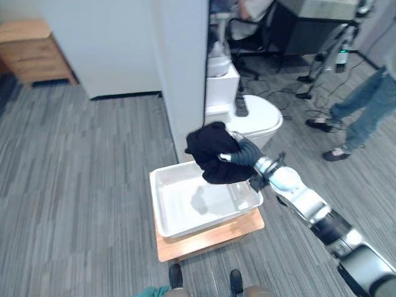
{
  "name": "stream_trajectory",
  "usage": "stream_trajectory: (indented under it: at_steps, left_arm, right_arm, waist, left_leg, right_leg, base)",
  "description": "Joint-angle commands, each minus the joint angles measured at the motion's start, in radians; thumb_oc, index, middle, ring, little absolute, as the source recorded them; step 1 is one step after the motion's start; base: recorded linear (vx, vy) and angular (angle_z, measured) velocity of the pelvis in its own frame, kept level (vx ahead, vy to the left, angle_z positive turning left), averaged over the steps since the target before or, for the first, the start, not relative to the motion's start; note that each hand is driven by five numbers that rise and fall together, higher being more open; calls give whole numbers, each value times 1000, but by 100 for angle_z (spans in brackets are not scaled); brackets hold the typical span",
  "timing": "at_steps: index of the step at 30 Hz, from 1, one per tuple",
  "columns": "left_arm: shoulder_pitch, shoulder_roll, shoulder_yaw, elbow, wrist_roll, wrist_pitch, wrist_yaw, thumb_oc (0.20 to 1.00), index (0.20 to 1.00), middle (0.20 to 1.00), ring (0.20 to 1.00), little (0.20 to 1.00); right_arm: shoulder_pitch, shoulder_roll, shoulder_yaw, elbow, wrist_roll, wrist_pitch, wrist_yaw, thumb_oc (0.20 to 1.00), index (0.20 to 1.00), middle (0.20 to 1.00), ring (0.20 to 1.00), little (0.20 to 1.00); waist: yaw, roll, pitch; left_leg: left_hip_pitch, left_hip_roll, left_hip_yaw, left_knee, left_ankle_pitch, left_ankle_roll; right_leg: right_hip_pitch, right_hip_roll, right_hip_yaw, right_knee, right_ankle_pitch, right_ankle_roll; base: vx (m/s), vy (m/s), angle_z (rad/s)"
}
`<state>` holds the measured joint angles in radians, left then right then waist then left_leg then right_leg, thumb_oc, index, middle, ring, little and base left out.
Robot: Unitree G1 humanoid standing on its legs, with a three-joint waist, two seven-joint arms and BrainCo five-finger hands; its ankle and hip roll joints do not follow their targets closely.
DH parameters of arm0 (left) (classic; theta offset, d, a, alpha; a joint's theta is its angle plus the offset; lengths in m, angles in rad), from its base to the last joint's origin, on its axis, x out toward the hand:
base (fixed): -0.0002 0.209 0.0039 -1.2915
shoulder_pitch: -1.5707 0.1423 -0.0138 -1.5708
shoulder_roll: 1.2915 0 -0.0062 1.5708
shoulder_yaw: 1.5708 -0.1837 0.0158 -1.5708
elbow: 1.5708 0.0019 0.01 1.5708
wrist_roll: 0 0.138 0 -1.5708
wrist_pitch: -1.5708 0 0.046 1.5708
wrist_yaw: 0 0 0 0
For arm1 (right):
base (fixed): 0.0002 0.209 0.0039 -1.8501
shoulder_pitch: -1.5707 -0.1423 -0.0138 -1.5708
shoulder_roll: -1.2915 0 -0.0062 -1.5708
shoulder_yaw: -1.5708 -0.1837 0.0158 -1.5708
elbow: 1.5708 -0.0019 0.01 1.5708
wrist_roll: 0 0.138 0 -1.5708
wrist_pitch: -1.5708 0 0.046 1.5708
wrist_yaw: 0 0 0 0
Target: Tidy up the quilt and then pick up the clothes from the bed and put them into the laundry hamper.
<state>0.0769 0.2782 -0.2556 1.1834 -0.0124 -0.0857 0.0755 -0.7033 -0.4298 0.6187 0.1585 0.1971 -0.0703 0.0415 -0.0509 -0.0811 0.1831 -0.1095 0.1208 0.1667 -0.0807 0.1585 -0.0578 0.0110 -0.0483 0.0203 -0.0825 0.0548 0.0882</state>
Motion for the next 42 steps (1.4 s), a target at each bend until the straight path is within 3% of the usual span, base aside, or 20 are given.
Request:
stream_trajectory:
  at_steps: [1,2,3,6,7,8,9,16,22,23,26,27,29,31,34,35,36,41,42]
  left_arm:
    - [-154,58,-24,-42,-158,-96,-6,200,200,200,200,200]
    - [-154,58,-24,-42,-158,-95,-6,200,200,200,200,200]
    - [-139,62,-45,-102,-136,-114,6,200,200,200,200,200]
    - [-184,59,-23,-146,-178,-119,28,200,200,200,200,200]
    - [-201,65,-16,-292,-254,-149,-2,200,200,200,200,200]
    - [-200,66,-16,-293,-255,-148,-2,200,200,200,200,200]
    - [-223,70,-24,-376,-280,-163,4,200,200,200,200,200]
    - [-419,159,-86,-702,-170,-187,24,200,200,200,200,200]
    - [-398,214,-107,-1012,-144,-192,-84,200,200,200,200,200]
    - [-370,246,-123,-1094,-146,-170,-157,200,200,200,200,200]
    - [-345,263,-128,-1119,-134,-154,-200,200,200,200,200,200]
    - [-499,282,-80,-1262,-304,-51,-230,200,200,200,200,200]
    - [-367,380,-79,-1286,-227,-74,-289,200,200,200,200,200]
    - [-300,404,-46,-1297,-228,-72,-299,200,200,200,200,200]
    - [-318,389,-65,-1240,-8,-83,-223,200,200,200,200,200]
    - [-318,389,-65,-1240,-8,-83,-223,200,200,200,200,200]
    - [-354,381,-78,-1174,136,-54,-174,200,200,200,200,200]
    - [-472,292,-135,-925,263,25,-118,200,200,200,200,200]
    - [-509,267,-151,-849,288,56,-138,762,762,762,762,762]
  right_arm:
    - [-240,-29,-43,54,20,-64,-64,200,200,200,200,200]
    - [-240,-29,-43,55,20,-64,-64,200,200,200,200,200]
    - [-234,-58,-47,58,37,-59,-68,200,200,200,200,200]
    - [-216,-39,-33,73,26,-41,-67,200,200,200,200,200]
    - [-181,-50,-36,102,-41,-34,-76,200,200,200,200,200]
    - [-181,-50,-36,102,-41,-34,-76,351,351,351,351,351]
    - [-152,-48,-51,118,-80,-29,-92,1000,1000,1000,1000,1000]
    - [94,-40,-132,103,-218,-47,-103,1000,1000,1000,1000,1000]
    - [302,-151,-251,-101,-333,-70,-60,1000,1000,1000,1000,1000]
    - [377,-150,-265,-157,-356,-49,-5,1000,1000,1000,1000,1000]
    - [434,-157,-285,-192,-389,-48,18,1000,1000,1000,1000,1000]
    - [473,-184,-342,-226,-385,-31,48,1000,1000,1000,1000,1000]
    - [557,-194,-380,-266,-374,-62,43,1000,1000,1000,1000,1000]
    - [604,-192,-398,-279,-399,-64,47,1000,1000,1000,1000,1000]
    - [631,-152,-374,-282,-398,-77,41,1000,1000,1000,1000,1000]
    - [631,-152,-374,-282,-398,-77,41,1000,1000,1000,1000,1000]
    - [651,-127,-368,-271,-401,-73,35,1000,1000,1000,1000,1000]
    - [675,-112,-334,-198,-412,-83,21,1000,1000,1000,1000,1000]
    - [676,-108,-316,-152,-420,-85,11,1000,1000,1000,1000,1000]
  waist:
    - [43,-2,121]
    - [41,-2,119]
    - [35,17,125]
    - [21,23,126]
    - [12,39,122]
    - [12,38,120]
    - [8,41,123]
    - [-40,58,97]
    - [-78,47,61]
    - [-104,41,46]
    - [-117,38,37]
    - [-126,49,29]
    - [-128,54,25]
    - [-148,49,23]
    - [-184,40,31]
    - [-184,40,31]
    - [-199,30,44]
    - [-212,14,66]
    - [-218,11,78]
  left_leg:
    - [21,27,-37,0,-68,-74]
    - [17,26,-38,1,-68,-74]
    - [1,6,40,16,-90,-57]
    - [-7,-23,78,54,-129,-44]
    - [4,-22,109,34,-120,-42]
    - [2,-22,109,33,-118,-42]
    - [8,-18,114,28,-111,-44]
    - [69,-18,131,-7,-127,-34]
    - [119,-15,140,-7,-154,-29]
    - [141,-13,152,-7,-161,-27]
    - [155,-12,161,-7,-165,-25]
    - [162,-13,166,-7,-164,-25]
    - [170,-16,163,-7,-168,-22]
    - [177,-19,170,-7,-175,-21]
    - [185,-19,200,-7,-187,-21]
    - [185,-19,200,-7,-187,-21]
    - [175,-19,217,-7,-180,-21]
    - [137,-14,233,-7,-169,-23]
    - [125,-14,237,-7,-165,-24]
  right_leg:
    - [-103,-45,23,-5,-52,34]
    - [-106,-46,22,-5,-52,34]
    - [-147,-62,-17,-5,-47,39]
    - [-180,-56,-32,-5,-44,28]
    - [-174,-46,-53,-5,-48,30]
    - [-177,-46,-53,-5,-47,29]
    - [-165,-47,-65,-5,-49,29]
    - [-130,-58,-62,-5,-37,40]
    - [-96,-65,-47,-5,-38,46]
    - [-85,-65,-34,-5,-37,50]
    - [-77,-66,-27,-5,-38,51]
    - [-72,-67,-26,-5,-40,53]
    - [-65,-71,-26,-5,-42,54]
    - [-66,-71,-13,-5,-41,58]
    - [-79,-68,18,-5,-35,68]
    - [-79,-68,18,-5,-35,68]
    - [-102,-65,36,-5,-22,69]
    - [-156,-60,61,2,-6,71]
    - [-171,-59,64,4,-1,71]
  base:
    - [-175,-98,37]
    - [-183,-65,37]
    - [-81,-14,25]
    - [-81,-57,61]
    - [20,-65,1]
    - [56,-61,6]
    - [7,-45,18]
    - [36,0,24]
    - [8,-2,-6]
    - [11,4,-3]
    - [23,15,-32]
    - [55,36,-32]
    - [39,36,-6]
    - [29,39,-6]
    - [0,37,-7]
    - [-64,32,-40]
    - [-73,12,-46]
    - [-83,4,-33]
    - [-46,11,-19]
